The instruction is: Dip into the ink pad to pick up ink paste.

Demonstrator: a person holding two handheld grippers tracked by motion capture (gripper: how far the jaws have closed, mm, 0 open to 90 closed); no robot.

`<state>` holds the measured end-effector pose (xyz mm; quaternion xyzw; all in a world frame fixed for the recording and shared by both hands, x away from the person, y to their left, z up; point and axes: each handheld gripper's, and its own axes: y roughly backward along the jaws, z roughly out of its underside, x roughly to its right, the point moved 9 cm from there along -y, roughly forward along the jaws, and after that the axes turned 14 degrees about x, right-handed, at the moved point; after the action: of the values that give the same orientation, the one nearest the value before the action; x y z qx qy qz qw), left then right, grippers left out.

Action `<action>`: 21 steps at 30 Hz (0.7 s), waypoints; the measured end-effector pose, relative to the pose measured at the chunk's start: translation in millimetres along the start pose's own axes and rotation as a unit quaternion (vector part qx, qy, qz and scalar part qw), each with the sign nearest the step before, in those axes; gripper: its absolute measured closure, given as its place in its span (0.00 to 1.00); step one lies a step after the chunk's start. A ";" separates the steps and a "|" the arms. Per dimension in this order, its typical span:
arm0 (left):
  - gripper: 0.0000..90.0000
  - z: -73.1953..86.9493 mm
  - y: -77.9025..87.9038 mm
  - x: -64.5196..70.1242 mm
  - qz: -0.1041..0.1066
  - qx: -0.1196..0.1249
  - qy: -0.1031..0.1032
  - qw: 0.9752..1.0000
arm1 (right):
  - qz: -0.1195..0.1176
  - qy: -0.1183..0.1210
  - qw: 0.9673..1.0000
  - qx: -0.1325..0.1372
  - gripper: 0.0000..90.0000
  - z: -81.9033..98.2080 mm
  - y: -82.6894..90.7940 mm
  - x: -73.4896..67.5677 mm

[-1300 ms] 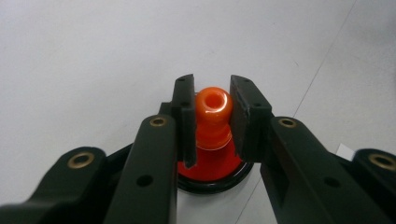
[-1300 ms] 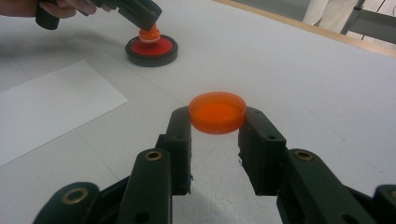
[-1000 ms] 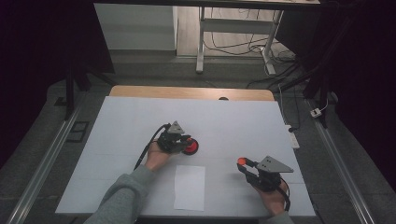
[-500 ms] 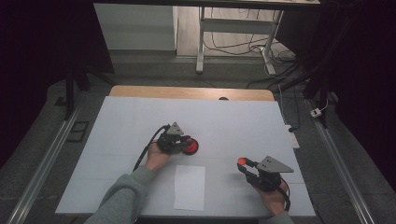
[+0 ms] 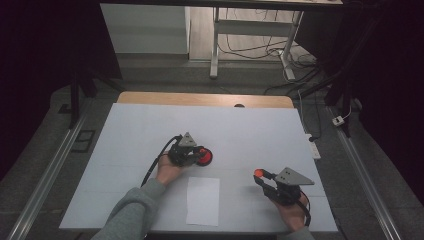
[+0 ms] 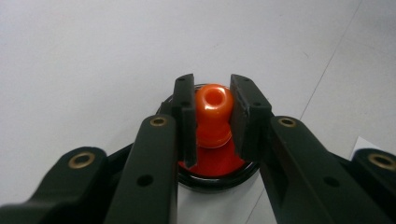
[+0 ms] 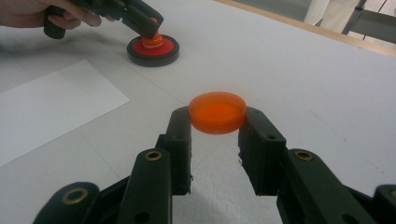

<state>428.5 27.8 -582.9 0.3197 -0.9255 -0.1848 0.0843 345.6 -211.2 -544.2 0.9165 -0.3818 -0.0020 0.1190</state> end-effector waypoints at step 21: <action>0.82 -0.4 -0.7 1.2 -0.011 -0.007 0.000 1.000 | 0.000 -0.001 1.000 -0.001 0.72 0.9 -0.1 0.6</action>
<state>428.1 26.4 -582.8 0.3295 -0.9205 -0.1925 0.0843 346.0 -211.7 -545.0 0.9163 -0.3822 -0.0033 0.1198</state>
